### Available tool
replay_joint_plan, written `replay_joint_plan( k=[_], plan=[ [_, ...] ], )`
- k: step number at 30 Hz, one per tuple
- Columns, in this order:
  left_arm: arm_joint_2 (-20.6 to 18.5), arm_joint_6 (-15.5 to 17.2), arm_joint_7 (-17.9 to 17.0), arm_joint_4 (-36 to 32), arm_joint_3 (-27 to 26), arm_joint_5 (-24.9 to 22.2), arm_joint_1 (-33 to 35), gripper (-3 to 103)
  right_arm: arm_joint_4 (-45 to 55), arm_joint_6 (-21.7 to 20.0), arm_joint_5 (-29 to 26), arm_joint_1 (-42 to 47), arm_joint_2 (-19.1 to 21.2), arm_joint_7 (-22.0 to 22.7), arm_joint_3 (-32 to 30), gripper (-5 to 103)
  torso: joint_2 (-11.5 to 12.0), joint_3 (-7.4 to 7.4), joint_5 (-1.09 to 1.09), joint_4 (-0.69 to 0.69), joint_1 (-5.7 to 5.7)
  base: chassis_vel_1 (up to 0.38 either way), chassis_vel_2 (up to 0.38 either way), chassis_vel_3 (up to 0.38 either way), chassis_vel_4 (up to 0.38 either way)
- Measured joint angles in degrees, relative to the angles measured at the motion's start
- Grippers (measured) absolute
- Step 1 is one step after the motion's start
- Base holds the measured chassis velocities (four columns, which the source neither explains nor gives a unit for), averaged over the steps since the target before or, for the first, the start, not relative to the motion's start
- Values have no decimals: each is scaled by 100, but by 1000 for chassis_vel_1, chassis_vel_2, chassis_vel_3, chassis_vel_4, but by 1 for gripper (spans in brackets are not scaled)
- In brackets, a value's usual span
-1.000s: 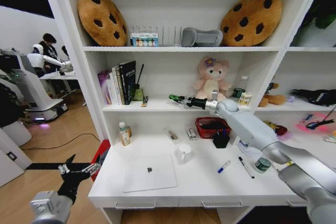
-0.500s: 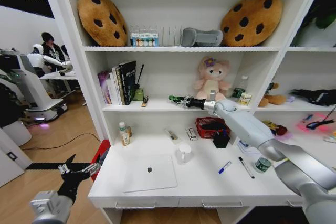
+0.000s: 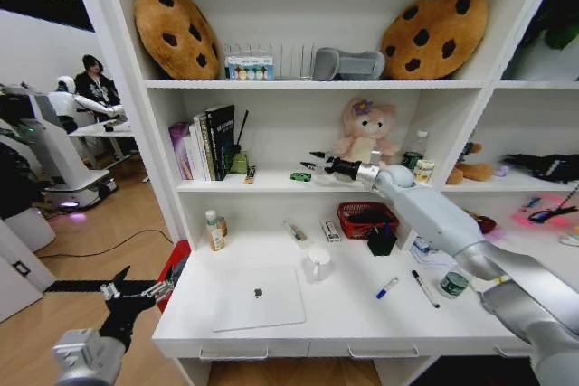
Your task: Organize the objects on the table.
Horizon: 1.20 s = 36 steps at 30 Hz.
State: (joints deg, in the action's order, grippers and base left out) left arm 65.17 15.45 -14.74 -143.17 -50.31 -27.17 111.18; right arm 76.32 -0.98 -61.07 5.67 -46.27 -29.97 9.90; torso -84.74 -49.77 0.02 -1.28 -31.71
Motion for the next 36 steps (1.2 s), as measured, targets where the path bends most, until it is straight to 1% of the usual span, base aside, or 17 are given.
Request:
replay_joint_plan(
  k=[1, 2, 3, 4, 5, 6, 7, 8, 10, 11, 13, 15, 18, 21, 24, 31, 36],
  plan=[
    [0, 0, -3, 1, -1, 0, 0, 100, 889, 18, -81, 440, 417, 1094, -493, 99, -1, 1, -3, 0, 0, 0, 0, 0, 0],
    [1, 0, -2, 0, -1, 0, 0, 100, 1355, 128, 81, 715, 664, 1779, -711, 99, -2, 2, -5, -5, 1, 0, 0, 0, 0],
    [1, 0, -2, 0, -1, 0, 0, 100, 1355, 128, 81, 715, 664, 1779, -711, 99, -2, 2, -5, -5, 1, 0, 0, 0, 0],
    [0, 0, 0, 0, 0, 0, 0, 100, 1955, 190, 534, 1227, 952, 2743, -1074, 100, -2, 2, -2, -5, 2, 0, 0, 0, 0],
    [0, 0, 0, 0, 0, 0, 0, 100, 1955, 190, 534, 1227, 952, 2743, -1074, 100, -2, 2, -2, -5, 2, 0, 0, 0, 0],
    [0, 0, -1, 0, -1, 0, 0, 100, 2643, -139, 941, 2003, 1233, 3846, -1757, 100, -1, 1, 2, -5, 1, 0, 0, 0, 0],
    [1, 1, -3, 1, -1, 0, 1, 100, 3197, -460, 875, 2690, 1412, 4602, -2449, 100, -1, 1, 2, -4, 1, 0, 0, 0, 0],
    [1, 1, -3, 1, -1, 0, 1, 100, 3197, -460, 875, 2690, 1412, 4602, -2449, 100, -1, 1, 2, -4, 1, 0, 0, 0, 0],
    [1, 1, 0, 0, 0, 0, 0, 100, 4243, -972, 115, 4043, 1540, 5764, -3619, 100, -2, 3, -5, -6, 3, 0, 0, 0, 0],
    [1, 1, 0, 0, 0, 0, 0, 100, 4243, -972, 115, 4043, 1540, 5764, -3619, 100, -2, 3, -5, -6, 3, 0, 0, 0, 0],
    [1, 0, 0, 0, 0, 0, 0, 100, 5059, -1260, -672, 5507, 1336, 6880, -4809, 100, -2, 1, -2, -2, 2, 0, 0, 0, 0],
    [1, 0, -1, 0, 0, 0, 0, 100, 5203, -1309, -840, 5922, 1208, 7112, -5132, 100, -2, 2, -2, -2, 3, 0, 0, 0, 0],
    [1, 0, -1, 0, -1, 0, 0, 100, 5498, -1380, -1515, 7298, 516, 7955, -5904, 100, -2, 1, 1, -3, 2, 0, 0, 0, 0],
    [1, 1, -1, 0, -1, 0, 0, 100, 5360, -1353, -1645, 7836, 44, 8047, -6134, 100, -2, 1, -2, -3, 2, 0, 0, 0, 0],
    [1, 1, -1, 0, 0, 0, 0, 100, 5012, -1314, -1794, 8043, -223, 8137, -6132, 100, -1, 1, -2, -3, 2, 0, 0, 0, 0],
    [1, 0, -1, 1, -1, 0, 0, 100, 4498, -1269, -2210, 7910, -390, 8401, -5826, 100, -1, 0, -3, -3, 0, 0, 0, 0, 0],
    [1, 1, -1, 0, -1, 0, 0, 100, 4095, -1230, -2494, 7622, -475, 8489, -5197, 100, -1, 0, -2, -2, 1, 0, 0, 0, 0]
  ],
)
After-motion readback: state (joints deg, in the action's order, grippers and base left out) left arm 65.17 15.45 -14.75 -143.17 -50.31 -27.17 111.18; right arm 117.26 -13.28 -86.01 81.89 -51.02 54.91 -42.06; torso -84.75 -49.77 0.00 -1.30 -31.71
